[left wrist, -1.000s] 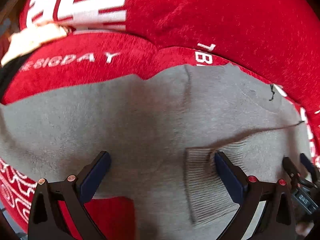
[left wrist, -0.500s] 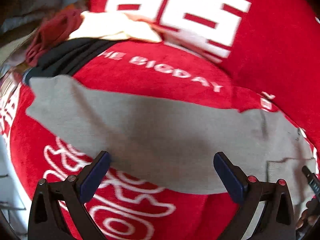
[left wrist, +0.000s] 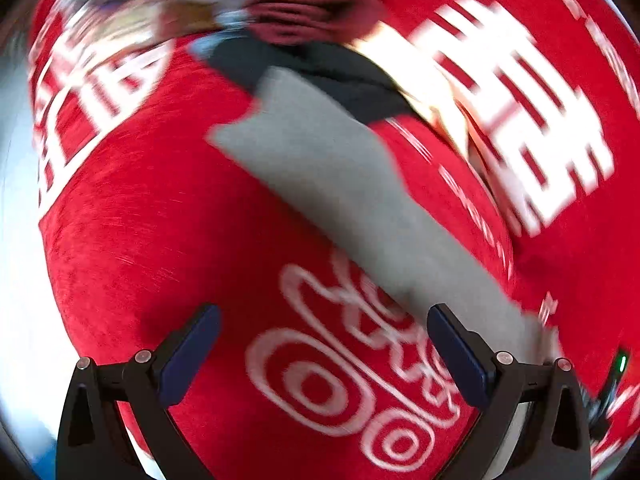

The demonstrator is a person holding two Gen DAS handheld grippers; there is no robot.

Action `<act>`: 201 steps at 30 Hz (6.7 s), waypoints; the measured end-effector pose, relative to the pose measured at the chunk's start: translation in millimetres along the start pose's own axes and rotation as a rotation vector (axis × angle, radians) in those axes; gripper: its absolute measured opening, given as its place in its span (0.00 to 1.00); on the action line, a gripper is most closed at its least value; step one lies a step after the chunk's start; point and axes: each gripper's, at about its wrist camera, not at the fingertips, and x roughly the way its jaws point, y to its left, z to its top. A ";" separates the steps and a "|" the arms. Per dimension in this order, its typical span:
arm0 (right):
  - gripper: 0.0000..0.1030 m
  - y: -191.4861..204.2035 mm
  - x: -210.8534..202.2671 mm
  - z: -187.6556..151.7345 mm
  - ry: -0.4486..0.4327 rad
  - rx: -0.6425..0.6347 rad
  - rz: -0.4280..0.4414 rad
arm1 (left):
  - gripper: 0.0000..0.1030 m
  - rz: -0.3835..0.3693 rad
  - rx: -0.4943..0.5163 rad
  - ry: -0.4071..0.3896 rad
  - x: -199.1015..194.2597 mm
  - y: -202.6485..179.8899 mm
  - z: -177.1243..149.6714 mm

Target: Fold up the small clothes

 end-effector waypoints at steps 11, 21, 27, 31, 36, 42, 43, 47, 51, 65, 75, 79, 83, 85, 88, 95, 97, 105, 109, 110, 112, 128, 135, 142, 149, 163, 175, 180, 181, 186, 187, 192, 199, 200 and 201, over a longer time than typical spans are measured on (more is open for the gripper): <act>0.99 72.5 -50.0 -34.9 -0.111 -0.254 0.012 | 1.00 -0.023 0.083 -0.073 34.7 37.6 104.7; 0.99 90.2 -62.3 -47.3 -0.147 -0.316 -0.006 | 0.05 0.032 0.396 -0.057 -3.0 -8.0 105.2; 0.99 103.3 -47.2 -40.9 -0.126 -0.306 -0.001 | 0.05 0.033 0.244 -0.079 -44.0 19.3 136.4; 0.99 114.6 -36.4 -49.7 -0.100 -0.330 0.016 | 0.05 0.047 0.205 0.033 -21.1 43.9 137.3; 0.99 121.8 -34.7 -58.5 -0.114 -0.378 -0.002 | 0.05 0.008 0.110 0.107 -12.9 78.6 109.8; 0.99 121.2 -21.2 -45.9 -0.098 -0.304 -0.007 | 0.05 -0.087 0.106 0.136 -25.1 71.5 39.2; 0.99 122.9 -14.9 -42.4 -0.093 -0.291 -0.035 | 0.05 -0.074 0.128 0.125 -26.0 62.4 28.5; 0.99 135.2 28.7 -35.4 0.063 -0.219 -0.066 | 0.05 0.069 0.230 0.032 -24.0 29.4 6.5; 0.98 163.9 6.7 -50.4 0.024 -0.333 0.087 | 0.03 -0.001 0.279 0.004 -40.8 8.5 0.7; 0.98 100.5 -48.3 -67.1 -0.094 -0.289 0.028 | 1.00 0.012 0.120 -0.073 -30.6 20.6 -12.2; 0.98 98.5 -34.9 -80.8 -0.070 -0.268 0.043 | 0.97 0.005 -0.002 -0.078 26.0 4.2 44.8; 0.98 80.1 -45.9 -76.4 -0.104 -0.250 0.030 | 0.10 0.001 -0.018 -0.059 32.4 8.2 55.7; 0.98 48.8 -37.4 -50.8 -0.089 -0.151 -0.010 | 0.10 -0.051 -0.069 -0.102 18.5 20.1 53.3; 0.98 42.7 -23.1 -37.6 -0.068 -0.107 -0.022 | 0.10 -0.057 -0.051 -0.140 1.6 16.7 51.1; 0.98 63.8 8.7 -28.6 -0.013 -0.136 -0.080 | 0.10 -0.033 0.025 -0.197 -22.4 -6.6 49.5; 0.98 117.0 3.2 -38.1 0.001 -0.262 0.111 | 0.10 0.036 0.143 -0.256 -77.5 -47.4 43.7; 0.98 94.1 -11.5 -38.5 -0.021 -0.217 0.111 | 0.10 0.056 0.196 -0.274 -90.9 -63.0 37.2; 0.98 -102.4 -83.8 -77.3 -0.115 -0.013 -0.103 | 0.10 0.049 0.441 -0.244 -81.3 -181.8 -19.3; 0.98 -204.7 -126.0 -105.8 -0.151 0.156 -0.156 | 0.10 -0.006 0.582 -0.219 -93.0 -270.8 -76.7; 0.98 -226.8 -137.3 -110.8 -0.166 0.191 -0.168 | 0.10 -0.035 0.619 -0.217 -99.5 -295.3 -94.3; 0.98 -258.9 -152.6 -119.8 -0.188 0.236 -0.187 | 0.10 -0.078 0.680 -0.217 -109.2 -335.4 -125.4; 0.98 -371.2 -160.7 -190.3 -0.214 0.335 -0.167 | 0.10 -0.045 1.045 0.095 18.2 -517.2 -404.3; 0.98 -381.1 -157.5 -197.9 -0.228 0.379 -0.083 | 0.78 0.014 1.029 0.133 25.8 -496.1 -384.3; 0.98 -358.5 -161.5 -175.6 -0.261 0.363 0.009 | 0.81 -0.179 1.033 0.067 -41.5 -460.2 -331.8; 0.98 -302.0 -141.2 -117.9 -0.237 0.291 0.059 | 0.81 -0.001 0.785 0.049 -6.4 -375.0 -242.5; 0.93 -344.2 -117.0 -133.3 -0.134 0.457 -0.271 | 0.86 0.054 0.612 0.124 30.2 -272.4 -174.4; 0.93 -302.4 -119.5 -120.0 -0.160 0.289 -0.158 | 0.86 -0.041 0.866 0.106 0.2 -337.9 -259.6; 0.93 -289.7 -103.7 -127.6 -0.043 0.171 -0.204 | 0.89 -0.020 0.860 0.103 -13.3 -302.6 -258.1; 0.93 -294.5 -113.5 -129.2 -0.055 0.209 -0.174 | 0.89 -0.012 0.877 0.082 -22.4 -298.4 -258.9; 0.93 -290.7 -133.2 -100.7 -0.169 0.230 -0.106 | 0.89 -0.081 0.929 0.036 -47.4 -318.1 -260.7; 0.93 -288.1 -120.3 -91.8 -0.133 0.222 -0.050 | 0.89 -0.084 0.928 0.044 -42.6 -328.3 -263.1; 0.96 -274.3 -57.4 -62.1 -0.056 0.151 -0.076 | 1.00 0.014 0.904 0.138 17.7 -340.5 -270.2; 0.98 -266.7 -65.6 -44.9 -0.058 0.131 -0.205 | 1.00 0.009 0.858 0.111 -7.4 -335.0 -253.9; 0.98 -260.9 -80.6 -50.7 -0.098 0.126 -0.191 | 1.00 -0.008 0.878 0.100 -14.0 -332.6 -256.3; 0.98 -255.1 -95.6 -61.9 -0.127 0.126 -0.170 | 1.00 -0.024 0.897 0.093 -23.5 -331.0 -262.0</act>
